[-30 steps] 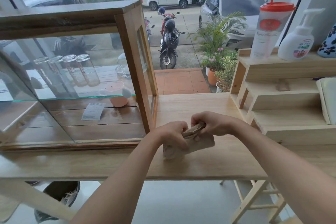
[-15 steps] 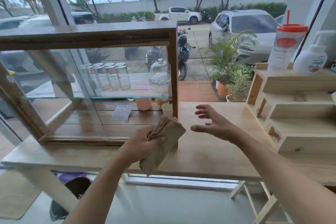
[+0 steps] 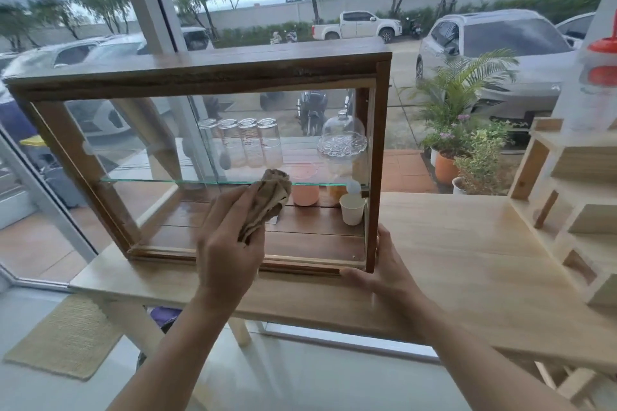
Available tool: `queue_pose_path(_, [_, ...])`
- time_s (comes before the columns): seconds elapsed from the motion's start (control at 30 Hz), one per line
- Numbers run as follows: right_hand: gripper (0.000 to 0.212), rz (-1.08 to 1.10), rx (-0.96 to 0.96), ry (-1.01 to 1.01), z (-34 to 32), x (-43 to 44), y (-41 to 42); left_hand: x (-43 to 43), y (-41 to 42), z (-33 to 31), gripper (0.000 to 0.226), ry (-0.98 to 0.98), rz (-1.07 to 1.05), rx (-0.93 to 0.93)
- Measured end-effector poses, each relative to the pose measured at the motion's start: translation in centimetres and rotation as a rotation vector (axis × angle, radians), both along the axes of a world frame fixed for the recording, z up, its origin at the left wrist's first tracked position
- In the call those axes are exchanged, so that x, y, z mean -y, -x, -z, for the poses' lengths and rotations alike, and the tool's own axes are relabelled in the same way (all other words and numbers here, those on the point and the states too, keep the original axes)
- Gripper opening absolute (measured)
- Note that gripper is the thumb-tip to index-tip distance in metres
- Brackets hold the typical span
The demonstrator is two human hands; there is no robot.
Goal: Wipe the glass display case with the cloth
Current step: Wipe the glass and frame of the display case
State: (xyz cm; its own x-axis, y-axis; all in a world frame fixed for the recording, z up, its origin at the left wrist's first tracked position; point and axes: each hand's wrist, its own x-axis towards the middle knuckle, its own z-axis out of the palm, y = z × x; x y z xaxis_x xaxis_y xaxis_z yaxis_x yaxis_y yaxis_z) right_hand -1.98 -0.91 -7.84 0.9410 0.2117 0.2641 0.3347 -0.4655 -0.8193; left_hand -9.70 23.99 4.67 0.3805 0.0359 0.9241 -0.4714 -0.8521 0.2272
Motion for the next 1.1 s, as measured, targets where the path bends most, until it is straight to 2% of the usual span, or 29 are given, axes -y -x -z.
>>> queue_pose_path(0.2, [0.094, 0.117, 0.112, -0.046, -0.3, -1.3, -1.1, 1.7, -1.4, -3.3, 0.028, -0.382, 0.059, 0.232])
queue_pose_path(0.33, [0.082, 0.143, 0.097, -0.022, 0.4, -1.2, -1.3, 2.8, -2.9, -4.8, 0.021, -0.612, 0.125, 0.334])
queue_pose_path(0.5, [0.076, 0.179, 0.079, -0.006, 0.1, -1.3, -1.1, 0.9, -6.3, -0.8, 0.028, -0.961, 0.273, 0.216])
queue_pose_path(0.63, [0.074, 0.208, 0.082, 0.02, 0.0, -1.8, -0.9, -1.4, -9.1, 3.8, 0.034, -1.152, 0.277, 0.119])
queue_pose_path(0.73, [0.071, 0.231, 0.076, 0.029, -0.2, -2.0, -0.7, -0.7, -9.7, 5.2, 0.037, -1.17, 0.309, 0.089])
queue_pose_path(0.83, [0.07, 0.237, 0.076, 0.025, -0.3, -2.3, -0.6, 0.9, -9.9, 2.9, 0.037, -1.082, 0.334, 0.103])
queue_pose_path(0.97, [0.071, 0.247, 0.071, -0.003, -0.1, -2.2, -0.8, -0.4, -11.2, -1.9, 0.04, -0.939, 0.178, 0.154])
queue_pose_path(1.1, [0.069, 0.244, 0.069, -0.014, -0.1, -2.0, -0.6, -0.7, -9.6, 2.1, 0.042, -1.02, 0.126, 0.189])
